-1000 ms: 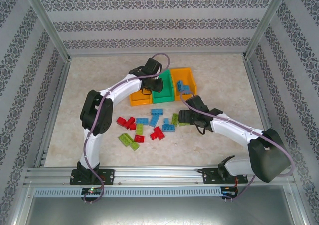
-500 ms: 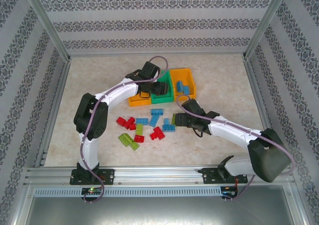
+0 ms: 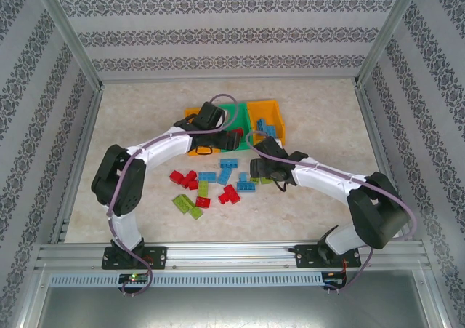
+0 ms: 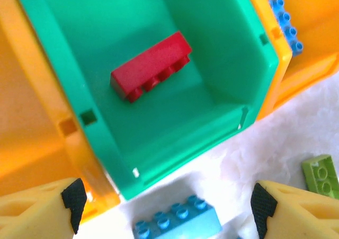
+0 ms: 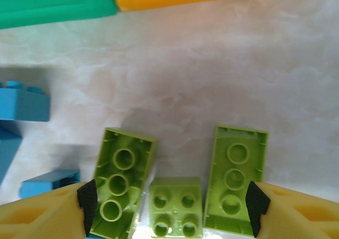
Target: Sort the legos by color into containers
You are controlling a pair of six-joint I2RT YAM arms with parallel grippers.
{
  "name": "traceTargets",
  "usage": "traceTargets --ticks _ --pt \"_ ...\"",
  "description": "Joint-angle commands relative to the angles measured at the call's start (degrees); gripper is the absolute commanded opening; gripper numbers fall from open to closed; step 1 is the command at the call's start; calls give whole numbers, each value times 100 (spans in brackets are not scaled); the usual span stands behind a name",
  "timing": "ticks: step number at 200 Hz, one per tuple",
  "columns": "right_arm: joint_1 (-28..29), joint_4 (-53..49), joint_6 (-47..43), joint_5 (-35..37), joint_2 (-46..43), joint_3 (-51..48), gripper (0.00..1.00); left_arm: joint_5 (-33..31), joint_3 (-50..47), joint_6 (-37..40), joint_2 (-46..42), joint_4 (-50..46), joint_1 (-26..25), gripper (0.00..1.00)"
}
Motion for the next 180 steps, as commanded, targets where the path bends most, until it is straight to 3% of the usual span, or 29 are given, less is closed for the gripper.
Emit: traceTargets --ticks 1,67,89,109,120,136,180 --pt "-262 -144 12 153 -28 -74 75 76 -310 -41 -456 431 -58 83" --pt "-627 -21 -85 -356 260 -42 75 -18 -949 -8 -1087 540 -189 85" --pt "-707 -82 -132 -444 490 56 74 -96 -1209 -30 -1365 622 -204 89" --pt "-783 -122 -202 -525 686 113 72 -209 -1435 -31 -1679 684 -209 100" --pt "-836 -133 -226 -524 789 123 72 -275 -1569 -22 -1865 727 -209 100" --pt "-928 -68 -279 -573 899 114 67 -343 -1769 2 -2138 800 -211 100" --pt "-966 -38 -409 -683 1075 202 43 -682 -2198 110 -2727 784 -207 100"
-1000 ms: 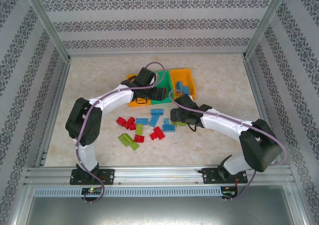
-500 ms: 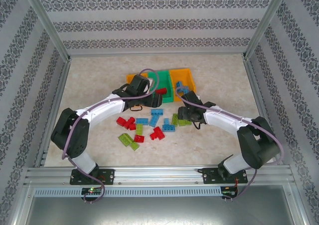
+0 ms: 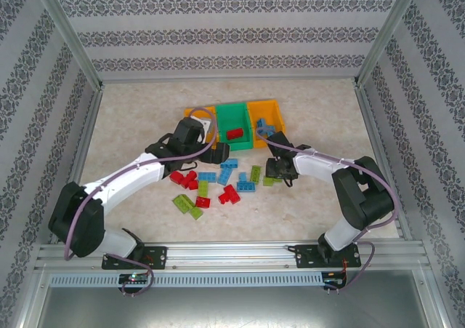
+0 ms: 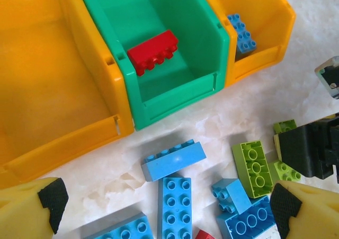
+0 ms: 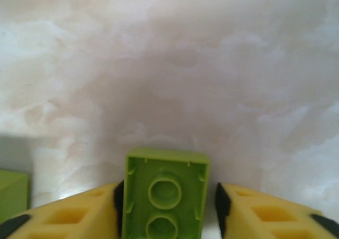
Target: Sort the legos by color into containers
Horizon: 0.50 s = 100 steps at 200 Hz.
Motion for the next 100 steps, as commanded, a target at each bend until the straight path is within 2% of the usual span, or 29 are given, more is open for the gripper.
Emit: traceTargets --ticks 1,32,57,73,100 --pt "-7 112 -104 -189 180 123 43 -357 -229 117 -325 169 -51 100" --pt "2 91 -178 -104 -72 122 33 -778 -486 156 -673 -22 -51 100" --pt "129 -42 -271 26 -507 263 31 -1383 -615 -94 -836 -405 -36 99" --pt "314 -85 -337 37 -795 463 30 -1551 -734 -214 -954 -543 -1 99" --pt "685 114 -407 -416 -959 994 30 -1950 -919 -517 -1215 -808 163 99"
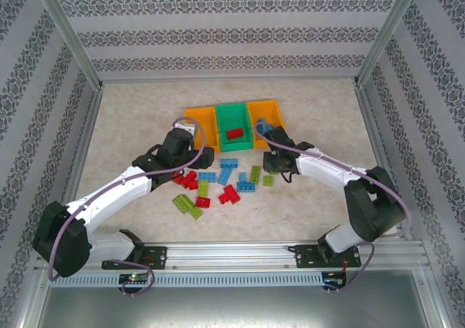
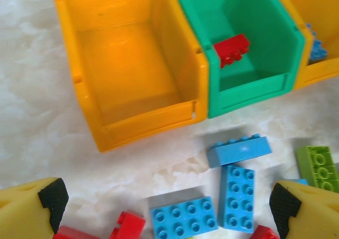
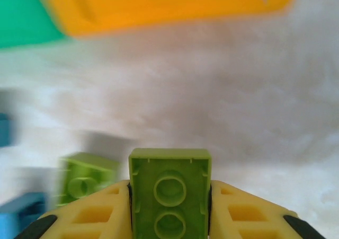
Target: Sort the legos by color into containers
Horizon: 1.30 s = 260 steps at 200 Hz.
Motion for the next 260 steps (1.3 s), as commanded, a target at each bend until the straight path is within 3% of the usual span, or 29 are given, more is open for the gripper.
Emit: traceTargets --ticks 1,39,103,152,211,260 --pt "304 229 -166 -385 -221 568 30 -624 -178 -382 -287 -509 153 99" --pt "801 395 -188 -1144 594 1818 31 -882 -259 -619 -499 -1108 617 99" --pt "876 880 206 -1934 2382 3645 31 -219 -767 -927 -565 -1282 1290 99" --pt "857 462 224 -1790 3482 4795 34 148 -1082 -964 -628 -1192 1458 99" --pt "796 207 287 -1570 3980 5163 51 629 -1151 -1096 -391 -905 1545 99" --pt "833 261 323 -1580 3828 5091 59 948 -1097 -1434 -24 -795 1578 99"
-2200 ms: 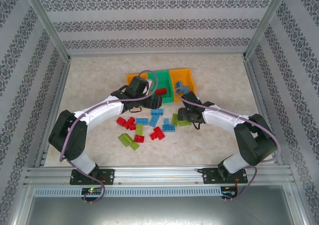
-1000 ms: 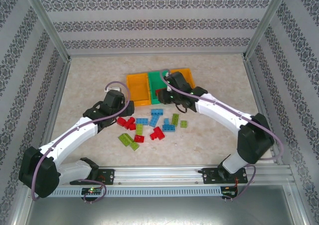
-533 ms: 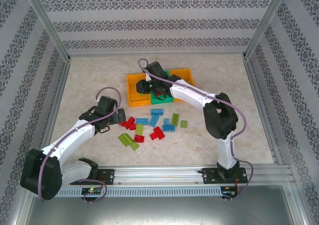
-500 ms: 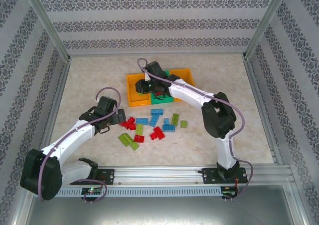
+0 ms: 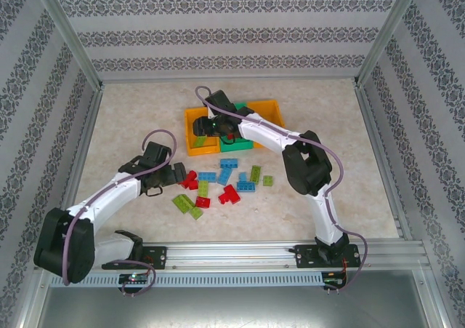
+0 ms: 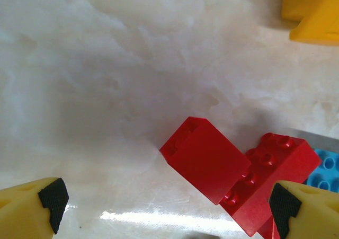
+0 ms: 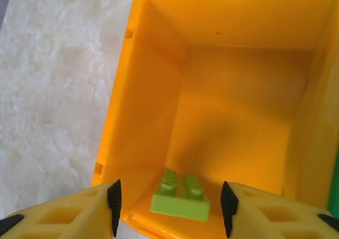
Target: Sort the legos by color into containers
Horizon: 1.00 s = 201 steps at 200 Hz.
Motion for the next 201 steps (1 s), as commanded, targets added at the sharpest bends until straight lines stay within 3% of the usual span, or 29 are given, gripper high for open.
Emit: traceTargets --ticks 1,63,120,201 --pt "-22 -36 46 91 -102 70 60 245 3 -322 61 213 88 99" --pt "103 411 -90 424 -1097 -891 73 469 92 -647 377 388 88 100" --pt "62 738 -535 1283 -2465 -2525 84 423 174 -718 636 425 103 93" --pt "-495 945 -463 1584 -3783 -4366 87 477 338 -838 1024 625 101 85"
